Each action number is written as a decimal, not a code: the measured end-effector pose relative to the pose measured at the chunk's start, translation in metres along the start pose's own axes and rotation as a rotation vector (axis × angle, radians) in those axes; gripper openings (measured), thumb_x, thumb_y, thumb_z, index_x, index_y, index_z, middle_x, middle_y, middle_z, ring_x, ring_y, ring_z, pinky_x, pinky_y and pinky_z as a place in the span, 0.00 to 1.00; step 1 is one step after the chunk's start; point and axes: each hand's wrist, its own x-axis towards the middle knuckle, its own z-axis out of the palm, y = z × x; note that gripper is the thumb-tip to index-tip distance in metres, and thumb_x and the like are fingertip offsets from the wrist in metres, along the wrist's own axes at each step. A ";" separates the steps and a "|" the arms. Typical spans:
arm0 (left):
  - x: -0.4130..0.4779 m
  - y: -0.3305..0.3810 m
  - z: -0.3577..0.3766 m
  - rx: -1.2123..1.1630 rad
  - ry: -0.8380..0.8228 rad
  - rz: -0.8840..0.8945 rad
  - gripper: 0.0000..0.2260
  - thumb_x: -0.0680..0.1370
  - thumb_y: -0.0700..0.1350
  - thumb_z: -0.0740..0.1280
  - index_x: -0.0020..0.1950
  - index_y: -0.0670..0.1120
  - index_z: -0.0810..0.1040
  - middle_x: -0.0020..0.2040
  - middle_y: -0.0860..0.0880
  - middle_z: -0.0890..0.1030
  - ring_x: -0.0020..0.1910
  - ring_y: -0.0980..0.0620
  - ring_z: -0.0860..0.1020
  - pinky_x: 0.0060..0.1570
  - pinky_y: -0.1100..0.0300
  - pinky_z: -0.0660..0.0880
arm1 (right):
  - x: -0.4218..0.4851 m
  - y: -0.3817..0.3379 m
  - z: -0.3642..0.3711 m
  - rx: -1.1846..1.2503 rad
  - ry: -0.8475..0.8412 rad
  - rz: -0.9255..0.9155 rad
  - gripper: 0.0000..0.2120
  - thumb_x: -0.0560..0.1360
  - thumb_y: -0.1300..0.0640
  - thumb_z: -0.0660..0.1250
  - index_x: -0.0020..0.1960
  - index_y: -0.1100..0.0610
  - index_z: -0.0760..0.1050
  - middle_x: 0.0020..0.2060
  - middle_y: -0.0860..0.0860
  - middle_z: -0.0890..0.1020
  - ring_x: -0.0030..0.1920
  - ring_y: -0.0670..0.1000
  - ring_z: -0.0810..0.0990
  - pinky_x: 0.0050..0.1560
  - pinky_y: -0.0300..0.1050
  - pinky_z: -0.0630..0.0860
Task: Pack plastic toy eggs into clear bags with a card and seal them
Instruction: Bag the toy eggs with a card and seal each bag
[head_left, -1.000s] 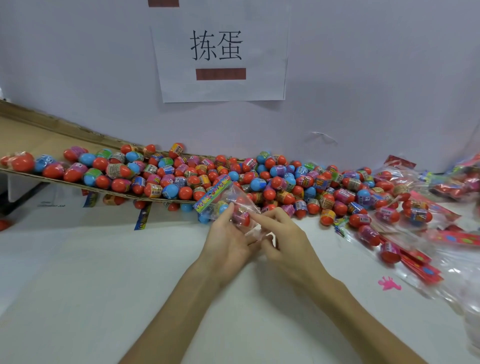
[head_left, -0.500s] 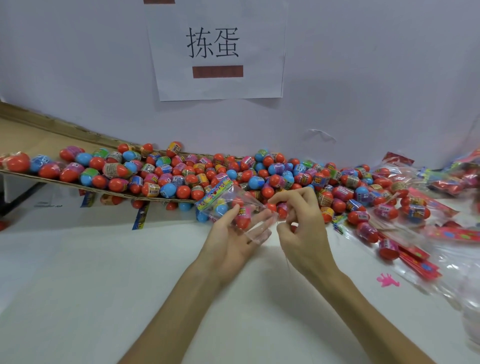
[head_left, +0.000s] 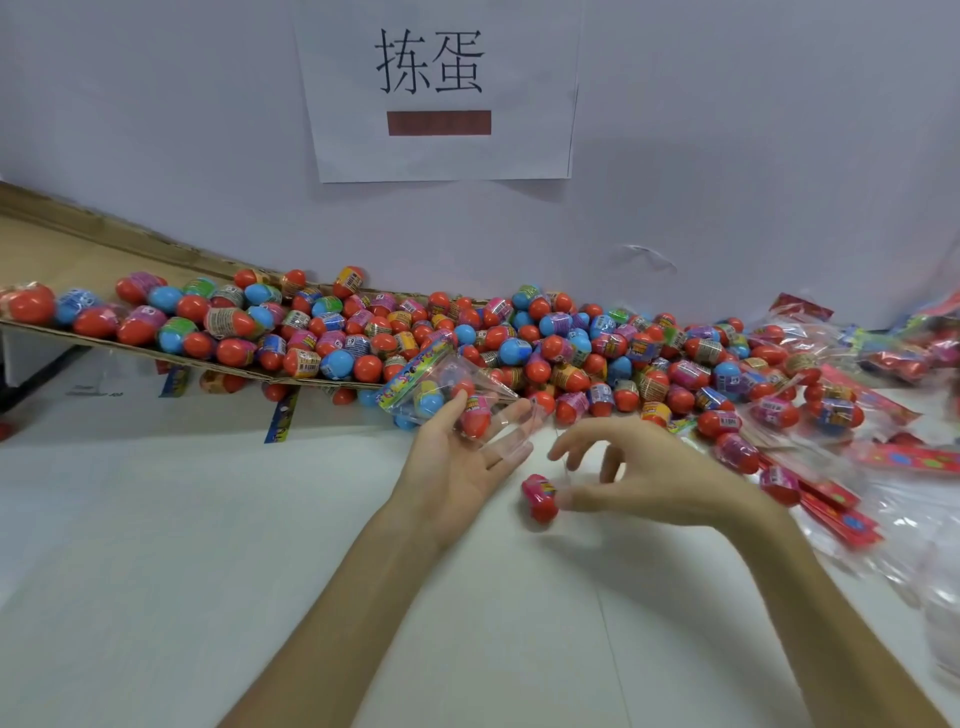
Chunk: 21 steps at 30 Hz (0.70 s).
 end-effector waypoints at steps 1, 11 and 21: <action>0.000 0.000 0.000 -0.002 0.000 0.001 0.21 0.86 0.53 0.58 0.73 0.41 0.73 0.62 0.39 0.84 0.62 0.40 0.83 0.59 0.47 0.77 | 0.003 -0.002 0.008 -0.011 0.017 -0.003 0.17 0.69 0.36 0.76 0.55 0.38 0.80 0.49 0.39 0.81 0.43 0.42 0.80 0.44 0.40 0.80; 0.000 0.001 0.002 -0.019 -0.004 0.025 0.21 0.86 0.52 0.58 0.74 0.40 0.72 0.61 0.38 0.84 0.59 0.40 0.84 0.53 0.47 0.83 | 0.005 -0.014 0.017 0.230 0.166 -0.192 0.16 0.72 0.61 0.75 0.53 0.43 0.81 0.47 0.42 0.84 0.45 0.46 0.86 0.46 0.42 0.83; -0.003 -0.011 0.007 0.083 -0.054 0.007 0.18 0.87 0.48 0.58 0.72 0.40 0.75 0.65 0.40 0.83 0.65 0.40 0.81 0.70 0.46 0.74 | 0.015 -0.012 0.029 0.148 0.479 -0.079 0.16 0.75 0.53 0.76 0.60 0.42 0.79 0.44 0.40 0.83 0.42 0.40 0.83 0.42 0.37 0.81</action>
